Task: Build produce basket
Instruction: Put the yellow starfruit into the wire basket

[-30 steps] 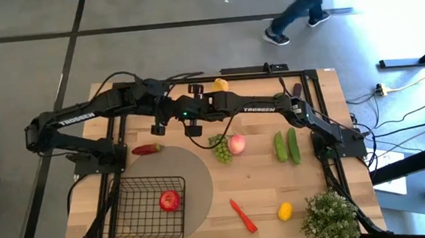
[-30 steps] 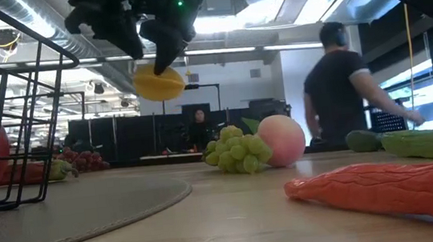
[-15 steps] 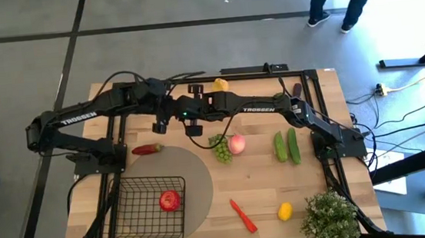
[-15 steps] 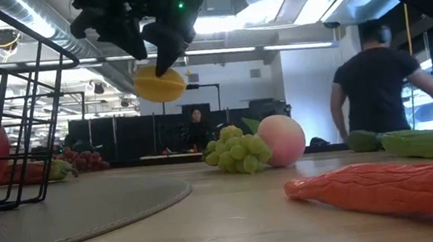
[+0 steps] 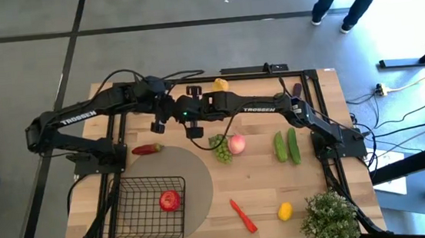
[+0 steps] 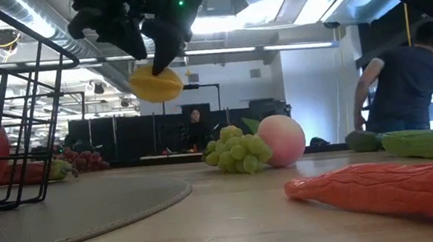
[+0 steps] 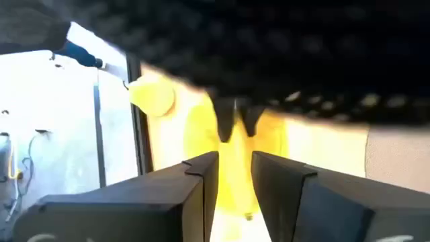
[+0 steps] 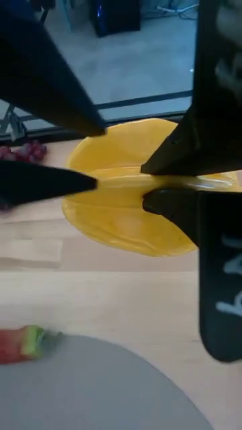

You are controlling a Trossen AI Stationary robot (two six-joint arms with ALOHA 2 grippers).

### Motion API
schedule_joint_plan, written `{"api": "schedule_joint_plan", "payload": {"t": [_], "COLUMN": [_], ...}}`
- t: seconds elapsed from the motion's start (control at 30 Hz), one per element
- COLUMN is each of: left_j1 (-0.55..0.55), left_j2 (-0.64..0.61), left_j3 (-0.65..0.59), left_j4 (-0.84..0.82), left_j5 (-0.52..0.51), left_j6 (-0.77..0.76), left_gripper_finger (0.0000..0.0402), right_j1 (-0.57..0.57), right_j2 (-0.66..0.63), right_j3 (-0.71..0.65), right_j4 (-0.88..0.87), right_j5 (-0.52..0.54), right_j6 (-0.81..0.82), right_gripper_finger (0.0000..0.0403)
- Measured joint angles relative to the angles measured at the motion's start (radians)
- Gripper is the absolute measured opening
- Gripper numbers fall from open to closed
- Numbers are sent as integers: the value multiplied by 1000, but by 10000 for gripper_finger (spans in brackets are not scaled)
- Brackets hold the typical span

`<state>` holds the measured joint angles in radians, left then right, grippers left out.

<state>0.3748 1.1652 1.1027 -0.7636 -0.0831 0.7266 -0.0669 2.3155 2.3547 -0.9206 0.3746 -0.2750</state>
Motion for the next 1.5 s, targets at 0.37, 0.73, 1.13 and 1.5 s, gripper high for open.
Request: {"api": "schedule_joint_plan", "payload": {"t": [0.37, 0.73, 1.13, 1.5], "left_j1": [0, 21, 125, 149], "left_j2": [-3, -63, -205, -192], "left_j3": [0, -3, -4, -2], "left_j4": [-12, -35, -31, -26], "left_j5": [42, 10, 172, 275], "left_j6": [-18, -40, -199, -250], "left_gripper_finger": [80, 80, 80, 80], "right_j1": [2, 2, 1, 1], "right_j2": [-14, -28, -44, -43], "right_j3": [0, 3, 4, 3], "right_j4": [-7, -1, 29, 103], "right_j5": [-7, -3, -2, -2], "right_j6": [0, 2, -51, -120], "right_gripper_finger": [2, 2, 1, 1]}}
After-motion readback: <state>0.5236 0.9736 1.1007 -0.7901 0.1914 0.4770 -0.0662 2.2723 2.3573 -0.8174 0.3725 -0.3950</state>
